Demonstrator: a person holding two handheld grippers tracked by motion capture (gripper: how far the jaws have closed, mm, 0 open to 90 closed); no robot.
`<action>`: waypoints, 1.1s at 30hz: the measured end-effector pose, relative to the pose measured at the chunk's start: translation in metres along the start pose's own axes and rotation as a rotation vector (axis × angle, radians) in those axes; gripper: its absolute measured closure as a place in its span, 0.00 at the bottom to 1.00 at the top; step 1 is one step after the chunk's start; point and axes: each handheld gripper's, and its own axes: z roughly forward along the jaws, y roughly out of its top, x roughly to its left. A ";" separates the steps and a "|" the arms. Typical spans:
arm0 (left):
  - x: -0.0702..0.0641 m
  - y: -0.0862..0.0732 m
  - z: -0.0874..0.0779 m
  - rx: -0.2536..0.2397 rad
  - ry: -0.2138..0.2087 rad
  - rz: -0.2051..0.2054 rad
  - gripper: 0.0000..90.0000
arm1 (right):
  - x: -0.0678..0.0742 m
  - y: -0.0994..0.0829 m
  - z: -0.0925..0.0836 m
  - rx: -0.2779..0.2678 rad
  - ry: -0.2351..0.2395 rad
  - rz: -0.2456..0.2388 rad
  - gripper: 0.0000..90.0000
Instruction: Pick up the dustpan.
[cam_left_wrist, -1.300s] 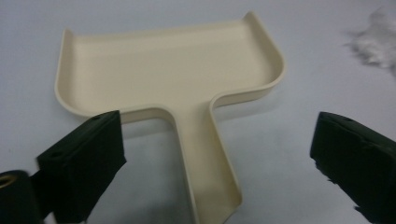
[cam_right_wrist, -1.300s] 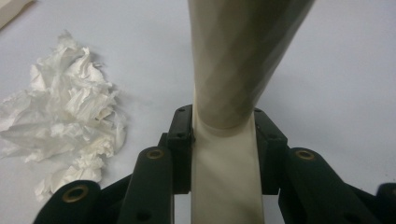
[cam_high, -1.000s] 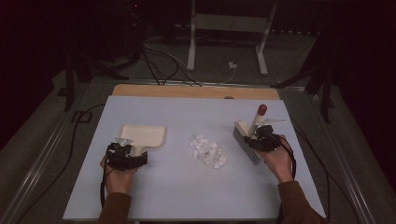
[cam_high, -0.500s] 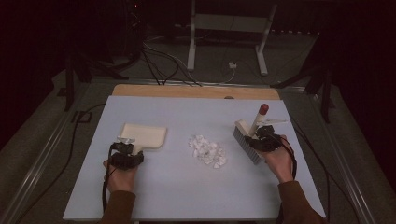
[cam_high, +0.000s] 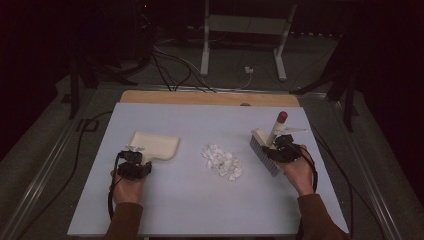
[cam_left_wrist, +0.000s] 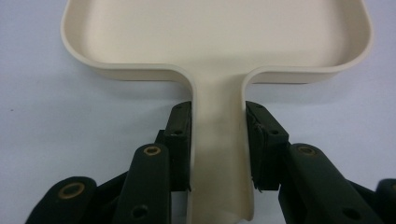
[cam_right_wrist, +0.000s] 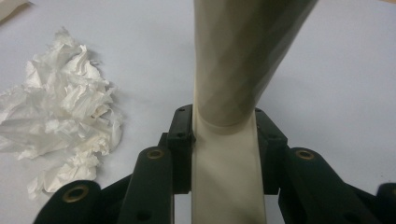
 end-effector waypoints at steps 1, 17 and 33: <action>0.000 0.000 -0.001 -0.003 -0.006 0.003 0.74 | 0.000 0.000 0.000 0.000 0.000 0.000 0.74; 0.000 0.001 -0.010 -0.018 -0.076 0.068 0.74 | 0.000 -0.001 0.005 0.020 0.001 0.009 0.72; 0.001 0.009 -0.030 -0.037 -0.147 0.179 0.74 | 0.002 0.001 0.003 -0.018 -0.013 -0.005 0.72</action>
